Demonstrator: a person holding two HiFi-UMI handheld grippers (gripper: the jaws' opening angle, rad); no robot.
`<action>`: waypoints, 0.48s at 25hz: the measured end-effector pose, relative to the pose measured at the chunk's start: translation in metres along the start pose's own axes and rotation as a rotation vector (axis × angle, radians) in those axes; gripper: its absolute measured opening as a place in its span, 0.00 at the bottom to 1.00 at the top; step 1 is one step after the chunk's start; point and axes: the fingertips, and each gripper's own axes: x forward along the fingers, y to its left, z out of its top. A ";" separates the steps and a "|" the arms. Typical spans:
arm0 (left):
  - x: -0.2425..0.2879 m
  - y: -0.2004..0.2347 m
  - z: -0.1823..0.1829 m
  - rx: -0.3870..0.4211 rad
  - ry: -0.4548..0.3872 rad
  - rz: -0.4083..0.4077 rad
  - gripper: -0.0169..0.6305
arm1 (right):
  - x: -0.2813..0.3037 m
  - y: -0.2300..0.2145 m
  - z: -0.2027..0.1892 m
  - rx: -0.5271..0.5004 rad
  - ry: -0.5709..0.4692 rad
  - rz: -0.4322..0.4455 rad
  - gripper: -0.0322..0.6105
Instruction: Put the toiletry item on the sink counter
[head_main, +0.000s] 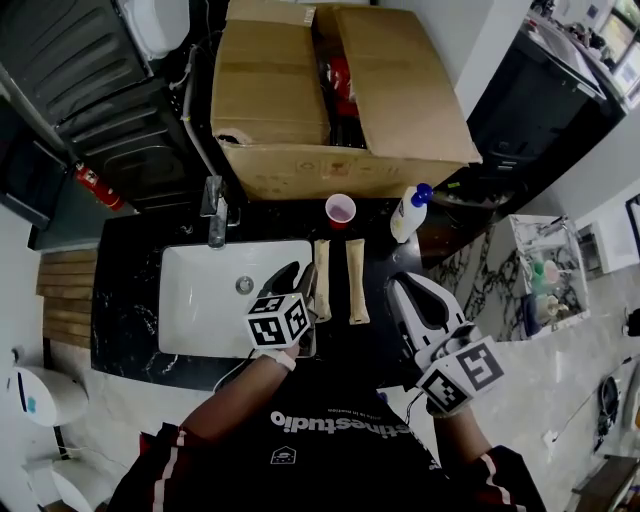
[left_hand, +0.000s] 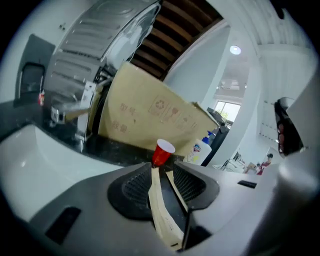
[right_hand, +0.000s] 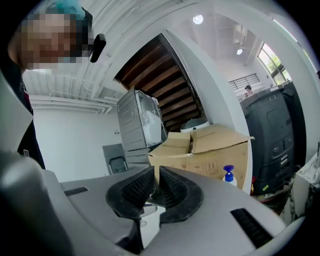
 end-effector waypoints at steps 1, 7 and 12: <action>-0.008 -0.005 0.014 0.058 -0.045 -0.010 0.24 | 0.001 0.000 0.000 -0.003 0.003 0.000 0.15; -0.061 -0.045 0.090 0.344 -0.276 -0.122 0.12 | 0.013 0.010 0.009 -0.034 -0.008 0.034 0.15; -0.101 -0.075 0.126 0.481 -0.370 -0.257 0.05 | 0.019 0.021 0.017 -0.053 -0.019 0.061 0.15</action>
